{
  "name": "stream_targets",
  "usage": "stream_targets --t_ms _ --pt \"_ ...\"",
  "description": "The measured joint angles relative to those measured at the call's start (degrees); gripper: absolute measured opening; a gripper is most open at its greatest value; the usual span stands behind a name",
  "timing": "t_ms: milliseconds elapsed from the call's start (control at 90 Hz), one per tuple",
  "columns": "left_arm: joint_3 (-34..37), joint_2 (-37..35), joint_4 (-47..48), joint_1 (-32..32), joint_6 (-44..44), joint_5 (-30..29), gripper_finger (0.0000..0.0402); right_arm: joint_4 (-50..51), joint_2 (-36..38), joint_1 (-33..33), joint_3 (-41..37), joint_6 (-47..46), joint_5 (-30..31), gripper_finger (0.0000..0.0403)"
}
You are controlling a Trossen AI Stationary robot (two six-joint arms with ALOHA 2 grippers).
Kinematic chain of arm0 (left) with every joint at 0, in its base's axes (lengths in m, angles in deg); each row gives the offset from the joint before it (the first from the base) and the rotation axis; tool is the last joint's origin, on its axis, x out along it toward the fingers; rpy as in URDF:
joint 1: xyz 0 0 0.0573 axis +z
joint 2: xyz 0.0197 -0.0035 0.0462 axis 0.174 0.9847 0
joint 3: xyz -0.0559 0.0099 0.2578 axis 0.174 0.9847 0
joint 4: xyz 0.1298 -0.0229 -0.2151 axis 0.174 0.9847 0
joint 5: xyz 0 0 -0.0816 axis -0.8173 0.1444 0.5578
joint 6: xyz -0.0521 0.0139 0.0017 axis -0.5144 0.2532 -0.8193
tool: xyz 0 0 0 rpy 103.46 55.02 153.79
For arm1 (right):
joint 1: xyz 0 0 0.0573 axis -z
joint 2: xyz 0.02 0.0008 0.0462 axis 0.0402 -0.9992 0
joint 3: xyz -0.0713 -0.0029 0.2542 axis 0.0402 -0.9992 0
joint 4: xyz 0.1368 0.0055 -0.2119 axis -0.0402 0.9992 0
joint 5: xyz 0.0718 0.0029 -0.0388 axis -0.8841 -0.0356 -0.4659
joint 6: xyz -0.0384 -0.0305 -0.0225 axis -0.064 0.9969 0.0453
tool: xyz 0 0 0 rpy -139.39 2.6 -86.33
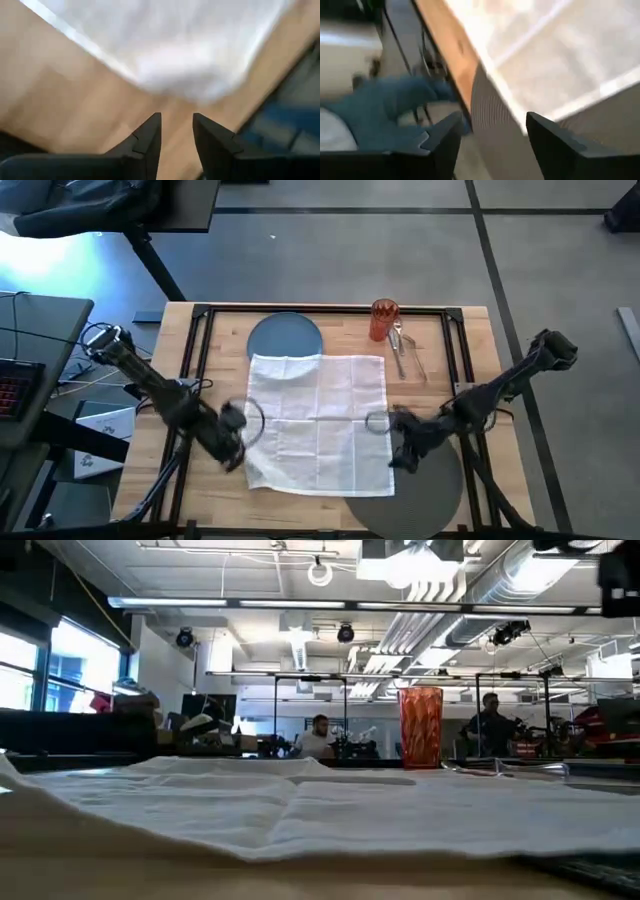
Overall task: Set table place
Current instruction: Fold the white table napkin
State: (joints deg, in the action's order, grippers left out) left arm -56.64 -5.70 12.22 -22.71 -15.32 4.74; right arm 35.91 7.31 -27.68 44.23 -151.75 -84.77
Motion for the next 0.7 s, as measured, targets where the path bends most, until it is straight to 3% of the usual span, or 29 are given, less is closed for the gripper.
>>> stream_targets --t_ms 56,133,222,278,556,700 --pt "1.3 -0.8 -1.3 4.1 3.1 1.1 0.0098 0.3 1.0 2.4 -0.1 0.9 1.9 0.0211" --pt "2.8 -1.2 -6.3 8.1 14.2 6.7 0.0101 -0.8 1.9 5.6 0.0 2.8 3.3 0.0211" --pt "6.7 -0.1 -11.2 8.9 21.9 15.0 0.0101 -0.6 1.2 8.0 0.0 3.6 3.5 0.0211" --pt "9.5 1.0 -16.5 8.1 24.2 17.2 0.0098 -0.6 0.6 9.4 -0.1 3.7 3.4 0.0211" --pt "20.0 9.8 -44.0 1.1 13.8 15.4 0.0064 -0.7 -1.6 10.4 -0.1 3.6 0.7 0.0211" --pt "21.1 17.6 -49.8 -2.3 9.8 11.0 0.0038 0.1 -1.6 10.0 -0.1 5.4 0.6 0.0211"
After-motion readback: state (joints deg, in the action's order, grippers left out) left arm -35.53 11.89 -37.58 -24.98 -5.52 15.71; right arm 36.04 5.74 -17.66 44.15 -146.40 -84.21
